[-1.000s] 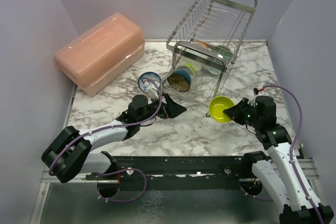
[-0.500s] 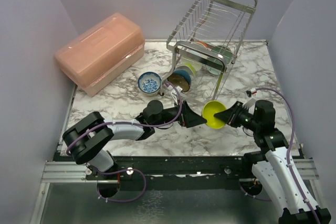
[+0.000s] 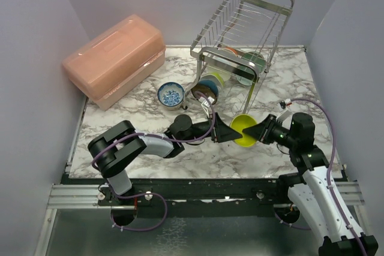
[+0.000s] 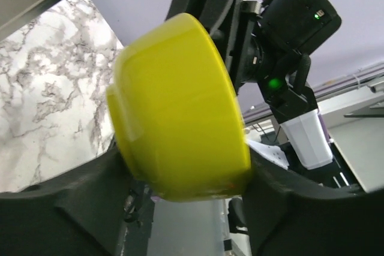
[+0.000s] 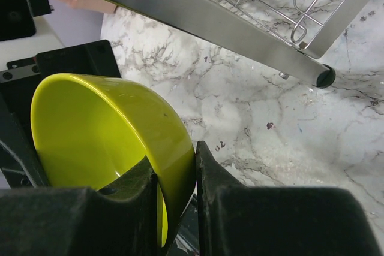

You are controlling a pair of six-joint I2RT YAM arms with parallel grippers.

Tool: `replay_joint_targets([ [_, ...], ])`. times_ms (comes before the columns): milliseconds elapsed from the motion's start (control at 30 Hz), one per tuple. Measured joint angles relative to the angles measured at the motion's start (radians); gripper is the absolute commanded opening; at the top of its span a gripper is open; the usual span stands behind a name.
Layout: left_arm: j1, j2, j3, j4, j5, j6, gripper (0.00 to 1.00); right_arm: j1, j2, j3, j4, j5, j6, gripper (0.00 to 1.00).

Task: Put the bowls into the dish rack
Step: Place the bowl in the dish rack.

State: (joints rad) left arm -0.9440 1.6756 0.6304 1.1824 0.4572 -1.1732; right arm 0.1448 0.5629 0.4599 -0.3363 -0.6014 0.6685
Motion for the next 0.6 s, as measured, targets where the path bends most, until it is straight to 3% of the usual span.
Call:
replay_joint_targets([
  [167,0.0,0.01,0.005,0.014,0.008,-0.024,0.22,0.0,0.011,-0.003,0.006,0.009,-0.015,0.03],
  [267,0.0,0.012,0.005,0.015,0.009,-0.02,0.0,0.0,0.023,-0.003,0.006,0.008,-0.015,0.13],
  [600,0.029,-0.005,-0.051,0.027,0.002,-0.01,0.0,0.001,0.033,0.005,0.006,0.003,-0.009,0.59],
])
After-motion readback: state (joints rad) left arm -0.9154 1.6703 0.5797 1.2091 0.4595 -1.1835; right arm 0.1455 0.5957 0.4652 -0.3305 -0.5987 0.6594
